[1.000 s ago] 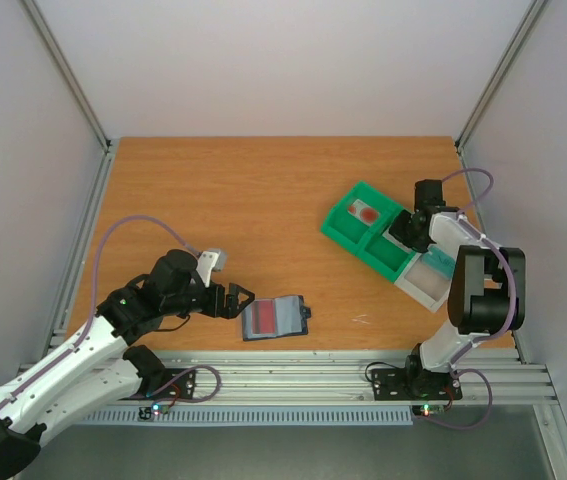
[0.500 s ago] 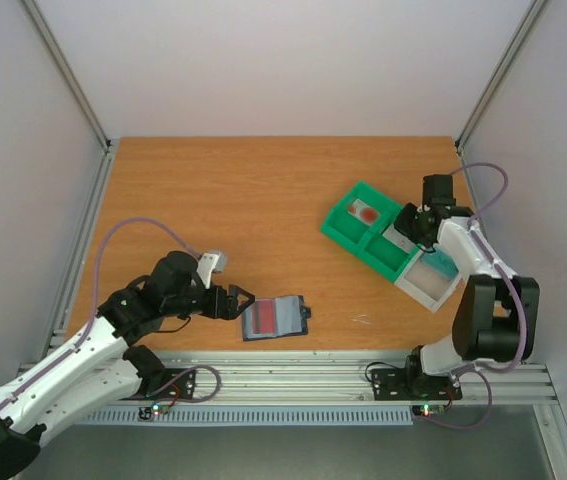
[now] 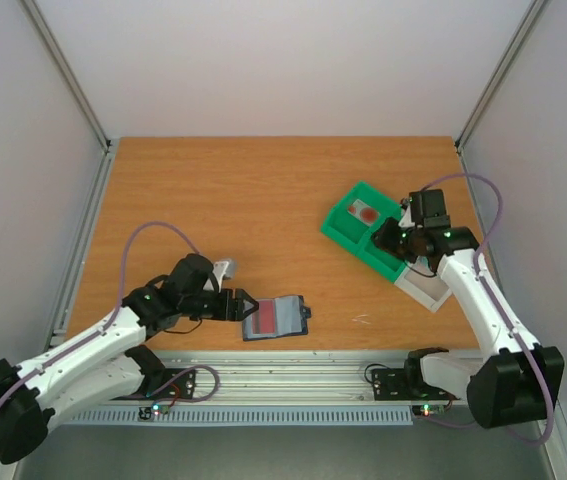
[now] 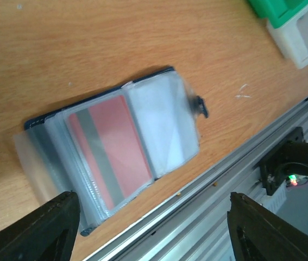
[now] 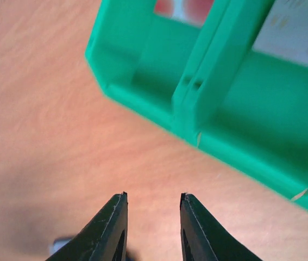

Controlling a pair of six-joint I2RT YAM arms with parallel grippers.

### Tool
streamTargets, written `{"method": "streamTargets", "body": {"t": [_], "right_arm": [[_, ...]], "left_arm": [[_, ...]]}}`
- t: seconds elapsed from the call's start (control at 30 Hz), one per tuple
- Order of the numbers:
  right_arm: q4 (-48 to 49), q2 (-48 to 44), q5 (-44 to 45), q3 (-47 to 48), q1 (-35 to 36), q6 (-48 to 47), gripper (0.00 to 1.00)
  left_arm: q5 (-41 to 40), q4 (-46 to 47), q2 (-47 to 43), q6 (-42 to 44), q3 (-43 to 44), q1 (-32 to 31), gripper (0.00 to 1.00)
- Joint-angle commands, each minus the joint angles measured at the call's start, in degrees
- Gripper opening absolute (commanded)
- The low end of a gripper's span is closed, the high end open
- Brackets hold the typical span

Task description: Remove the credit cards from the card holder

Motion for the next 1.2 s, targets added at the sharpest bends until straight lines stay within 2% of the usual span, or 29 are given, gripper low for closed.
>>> {"method": "streamTargets", "body": {"t": [0.0,0.13,0.5,0.6,0.83,1.03,1.17], "right_arm": [[-3.10,-3.79,-2.75,-2.55,6.89,3.95,0.29],[-1.97,-4.14,-1.19,-4.26,16.37,8.31,0.30],[6.35,0.78,1.16,-6.73,36.48,17.40,0.30],[8.88,4.02,2.63,-6.62,41.64,19.18,0.31],[17.39,13.19,3.36,-5.74,48.12,19.20,0.31],[24.60,20.64,-0.85,-6.43,49.39,21.59,0.28],[25.86,24.51,-0.32,-5.56,50.90,21.87,0.26]], "left_arm": [[1.76,11.20,2.16,-4.31,-5.05,-0.05,0.72],[3.93,19.77,4.41,-8.23,-9.20,-0.07,0.62],[6.97,37.85,10.09,-15.66,-16.19,0.02,0.55],[4.56,37.57,9.93,-16.44,-16.84,0.13,0.54],[3.74,37.17,8.34,-17.75,-18.56,0.60,0.53],[4.34,37.39,4.44,-19.58,-21.70,2.71,0.53],[3.61,37.10,0.65,-21.16,-22.99,3.36,0.54]]}}
